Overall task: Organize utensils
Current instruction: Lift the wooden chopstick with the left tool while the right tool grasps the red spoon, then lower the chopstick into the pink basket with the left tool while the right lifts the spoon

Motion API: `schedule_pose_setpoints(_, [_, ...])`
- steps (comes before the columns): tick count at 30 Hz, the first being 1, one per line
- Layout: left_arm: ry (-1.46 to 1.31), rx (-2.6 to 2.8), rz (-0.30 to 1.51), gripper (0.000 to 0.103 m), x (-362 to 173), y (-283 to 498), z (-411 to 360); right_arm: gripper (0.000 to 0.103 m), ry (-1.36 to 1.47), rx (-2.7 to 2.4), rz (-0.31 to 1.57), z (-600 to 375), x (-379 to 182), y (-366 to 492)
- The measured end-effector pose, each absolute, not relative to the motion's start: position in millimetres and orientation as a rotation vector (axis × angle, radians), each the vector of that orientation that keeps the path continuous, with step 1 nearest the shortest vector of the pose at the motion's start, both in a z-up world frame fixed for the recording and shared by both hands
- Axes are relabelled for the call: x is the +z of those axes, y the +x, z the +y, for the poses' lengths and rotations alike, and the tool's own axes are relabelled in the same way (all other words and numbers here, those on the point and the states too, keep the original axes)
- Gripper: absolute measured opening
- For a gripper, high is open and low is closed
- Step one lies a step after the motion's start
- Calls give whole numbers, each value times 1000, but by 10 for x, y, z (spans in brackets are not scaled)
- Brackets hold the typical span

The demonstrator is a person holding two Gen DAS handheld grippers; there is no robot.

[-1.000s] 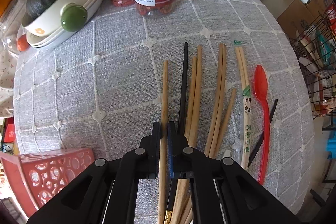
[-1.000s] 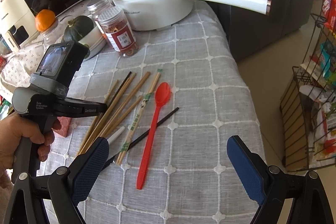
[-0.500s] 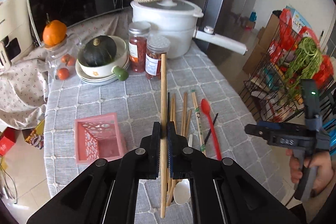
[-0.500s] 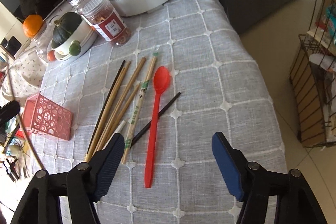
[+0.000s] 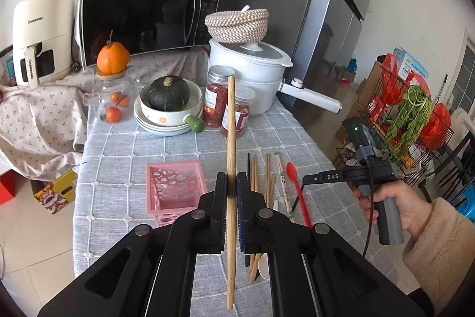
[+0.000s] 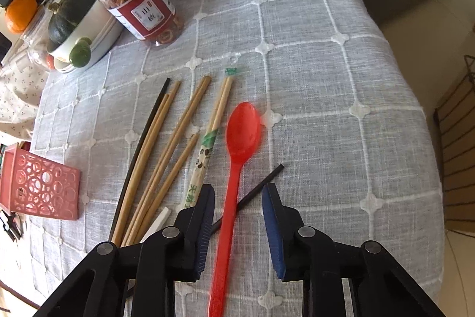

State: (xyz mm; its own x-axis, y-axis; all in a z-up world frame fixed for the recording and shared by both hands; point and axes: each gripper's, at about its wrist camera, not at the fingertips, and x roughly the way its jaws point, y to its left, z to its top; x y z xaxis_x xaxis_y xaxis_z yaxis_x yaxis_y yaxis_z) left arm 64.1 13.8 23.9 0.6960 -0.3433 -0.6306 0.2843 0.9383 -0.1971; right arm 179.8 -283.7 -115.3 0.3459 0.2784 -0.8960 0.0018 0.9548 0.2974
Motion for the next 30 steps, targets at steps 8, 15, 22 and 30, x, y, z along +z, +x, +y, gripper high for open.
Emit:
schedule_pose_setpoints(8, [-90,-340,696,6,240,640,146,20,192,176,1240,-2711,-1349,1969])
schedule_pose_setpoints(15, [-97,-314,693,6,205,679,183,7,152,165,1225,-2706,-1407,1976])
schedule_pose_setpoints(22, [-132,-300,633,6,318,643,268,7,134,155,1172,-2737,-1326,1831])
schedule_pose_setpoints(30, [-222,-260,400,6,720,464,524,7,178,206,1009,-2816,-851,1553])
